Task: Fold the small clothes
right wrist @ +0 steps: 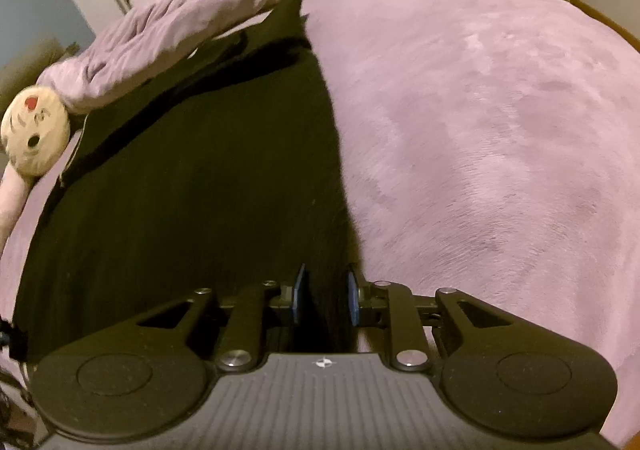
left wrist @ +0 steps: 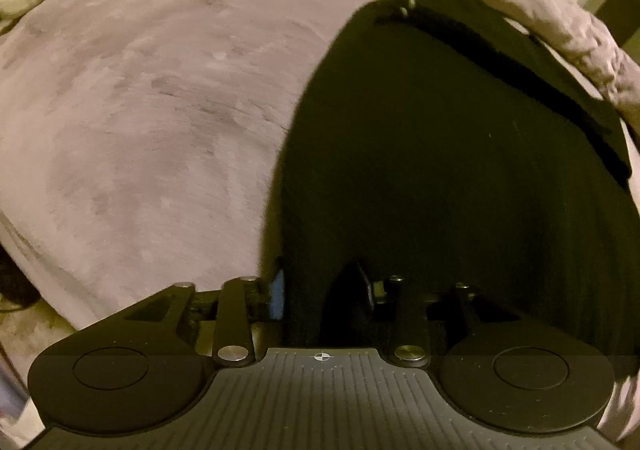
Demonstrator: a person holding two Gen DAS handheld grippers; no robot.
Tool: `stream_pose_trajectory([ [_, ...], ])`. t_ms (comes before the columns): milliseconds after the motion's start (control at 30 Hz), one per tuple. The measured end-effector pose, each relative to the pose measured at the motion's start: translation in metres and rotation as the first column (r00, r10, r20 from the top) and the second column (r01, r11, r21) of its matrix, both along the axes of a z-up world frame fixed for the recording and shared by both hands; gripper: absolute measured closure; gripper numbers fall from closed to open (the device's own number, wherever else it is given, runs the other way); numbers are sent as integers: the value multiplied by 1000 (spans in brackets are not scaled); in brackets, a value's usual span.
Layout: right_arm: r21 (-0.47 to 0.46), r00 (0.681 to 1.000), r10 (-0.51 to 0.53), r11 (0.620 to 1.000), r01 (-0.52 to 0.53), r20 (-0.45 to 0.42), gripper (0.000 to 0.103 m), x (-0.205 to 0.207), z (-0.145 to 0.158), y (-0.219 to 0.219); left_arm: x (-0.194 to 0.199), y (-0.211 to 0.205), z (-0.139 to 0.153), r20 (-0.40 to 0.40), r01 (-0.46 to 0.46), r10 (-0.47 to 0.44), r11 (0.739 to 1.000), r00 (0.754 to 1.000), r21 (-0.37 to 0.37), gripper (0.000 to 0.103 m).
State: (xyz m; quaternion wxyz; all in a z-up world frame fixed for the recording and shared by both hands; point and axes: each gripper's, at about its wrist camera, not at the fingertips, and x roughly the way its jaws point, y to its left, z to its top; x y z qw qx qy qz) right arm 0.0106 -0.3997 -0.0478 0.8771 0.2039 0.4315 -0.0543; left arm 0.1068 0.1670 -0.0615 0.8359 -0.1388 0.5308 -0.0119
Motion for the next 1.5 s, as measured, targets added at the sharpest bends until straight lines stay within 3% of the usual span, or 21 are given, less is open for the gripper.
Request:
stream_pose_trajectory([
  [100,-8,999,39,999,-39,-20,84,2,-2,3,2,-5,2,-12,52,-52,998,999,18,90],
  [200,9,997,70,998,-70,-32,91,3,-1,3,5,-6,6,-20,76,-75,997,997,21,92],
  [333,157,999,42,987,-44,18,92,3,10,-12,10,5,21,10,55,-54,993,998,-108,93],
  [500,307,993,-36,952,0,111,93,14,29,-29,27,17,50,79,32,-12,964,997,-265,93],
  [633,360,981,-88,933,20,173,93,36,42,-37,50,22,68,124,0,37,957,992,-289,93],
  [767,344,961,-150,937,63,232,98,59,57,-42,80,23,76,132,-41,90,942,987,-334,93],
  [867,316,956,-185,943,106,229,98,81,61,-47,100,22,70,121,-85,132,938,984,-337,93],
  [1067,75,993,-10,997,0,120,96,91,57,-22,115,5,40,57,-69,89,957,994,-282,93],
  [1100,49,995,2,999,-7,96,95,85,53,-19,114,3,34,46,-68,84,960,995,-271,93],
  [1167,38,999,-3,999,2,40,80,68,41,-18,111,4,22,17,-82,90,960,996,-266,93],
  [1200,39,1000,-20,999,19,18,66,57,34,-19,109,6,16,4,-93,98,957,995,-274,93],
  [1233,41,999,-45,998,45,1,57,46,29,-20,106,8,11,-6,-101,104,954,995,-283,93],
  [1367,93,993,-116,989,119,-31,55,8,11,-30,94,12,7,-3,-102,106,948,994,-300,92],
  [1500,179,993,-117,977,119,-24,53,2,-1,-36,88,12,8,-4,-106,110,949,994,-298,92],
])
